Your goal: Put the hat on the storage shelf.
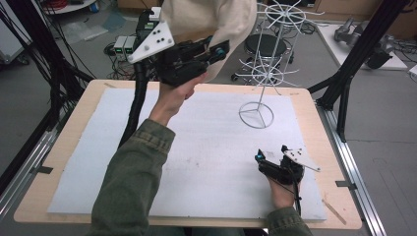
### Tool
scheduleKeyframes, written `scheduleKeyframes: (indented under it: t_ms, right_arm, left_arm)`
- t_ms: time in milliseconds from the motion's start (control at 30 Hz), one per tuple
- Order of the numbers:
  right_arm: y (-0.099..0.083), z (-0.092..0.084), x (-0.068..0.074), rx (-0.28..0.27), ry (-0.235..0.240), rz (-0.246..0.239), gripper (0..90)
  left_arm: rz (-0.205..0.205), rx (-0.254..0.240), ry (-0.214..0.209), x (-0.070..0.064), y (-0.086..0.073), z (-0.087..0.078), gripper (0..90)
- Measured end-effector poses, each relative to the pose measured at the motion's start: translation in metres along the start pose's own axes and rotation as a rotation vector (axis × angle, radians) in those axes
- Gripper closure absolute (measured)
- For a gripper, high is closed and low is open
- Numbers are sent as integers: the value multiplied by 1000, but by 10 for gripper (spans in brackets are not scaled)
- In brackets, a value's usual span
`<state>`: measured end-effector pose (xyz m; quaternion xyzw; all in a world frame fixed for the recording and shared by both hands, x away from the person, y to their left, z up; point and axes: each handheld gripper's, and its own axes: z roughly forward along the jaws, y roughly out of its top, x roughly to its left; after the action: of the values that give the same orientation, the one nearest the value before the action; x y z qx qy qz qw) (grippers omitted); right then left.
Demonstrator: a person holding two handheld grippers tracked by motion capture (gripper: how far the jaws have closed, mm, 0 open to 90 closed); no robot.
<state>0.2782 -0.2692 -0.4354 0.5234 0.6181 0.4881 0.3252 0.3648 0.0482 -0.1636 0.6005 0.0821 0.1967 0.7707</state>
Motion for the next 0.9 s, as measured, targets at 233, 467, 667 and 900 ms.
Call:
scheduleKeyframes:
  t_ms: [233, 467, 667, 900]
  right_arm:
    - [0, -3, 0, 0, 2, -6, 80]
    - [-1, -3, 0, 2, 4, -5, 80]
    - [-1, -3, 0, 4, 5, -9, 80]
    - [-1, -3, 1, 7, 9, -17, 80]
  left_arm:
    - [-29, 19, -42, 0, -4, 52, 800]
    - [-19, 48, -56, -1, -5, 83, 799]
    - [-25, 55, -63, 1, -4, 98, 797]
    - [-47, 49, -45, 4, -5, 111, 794]
